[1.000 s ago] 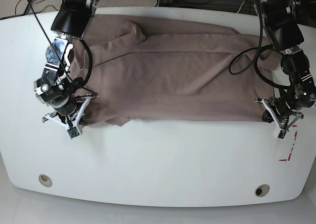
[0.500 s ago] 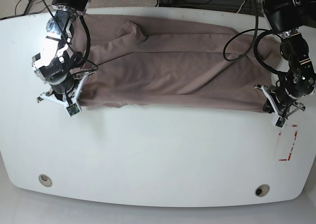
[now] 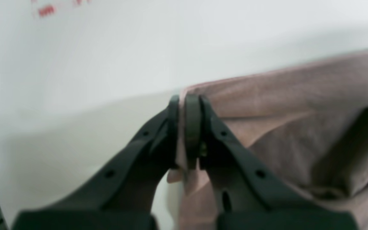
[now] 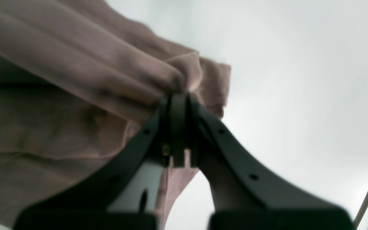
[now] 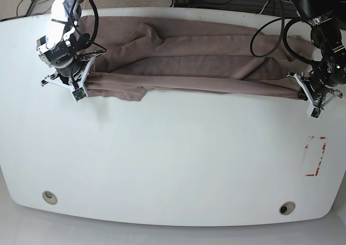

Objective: Layout the t-shirt on the table in an organized manner, then fold the t-shirt properly
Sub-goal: 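Lift the hem with both grippers and fold it over toward the collar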

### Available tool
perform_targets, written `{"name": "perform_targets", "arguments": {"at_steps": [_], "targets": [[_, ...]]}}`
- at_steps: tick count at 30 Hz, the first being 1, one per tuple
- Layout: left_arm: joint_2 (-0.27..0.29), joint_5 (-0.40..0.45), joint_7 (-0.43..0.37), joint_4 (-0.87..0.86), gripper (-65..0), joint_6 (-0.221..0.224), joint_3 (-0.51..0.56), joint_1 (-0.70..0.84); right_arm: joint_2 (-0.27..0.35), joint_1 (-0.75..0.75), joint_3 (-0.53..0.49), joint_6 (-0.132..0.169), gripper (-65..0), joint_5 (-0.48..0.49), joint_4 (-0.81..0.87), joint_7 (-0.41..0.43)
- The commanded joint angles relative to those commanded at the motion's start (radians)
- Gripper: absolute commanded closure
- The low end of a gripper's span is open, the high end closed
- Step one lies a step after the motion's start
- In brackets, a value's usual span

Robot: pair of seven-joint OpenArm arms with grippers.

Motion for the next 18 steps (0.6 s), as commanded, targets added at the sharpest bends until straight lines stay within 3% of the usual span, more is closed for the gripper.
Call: {"name": "perform_targets", "arguments": {"at_steps": [18], "targets": [[0.000,0.002,0.000,0.000,-0.4,0.000,-0.005,0.124,-0.041,-0.083,0.018,0.000,-0.2,-0.008,0.000,0.000]]}}
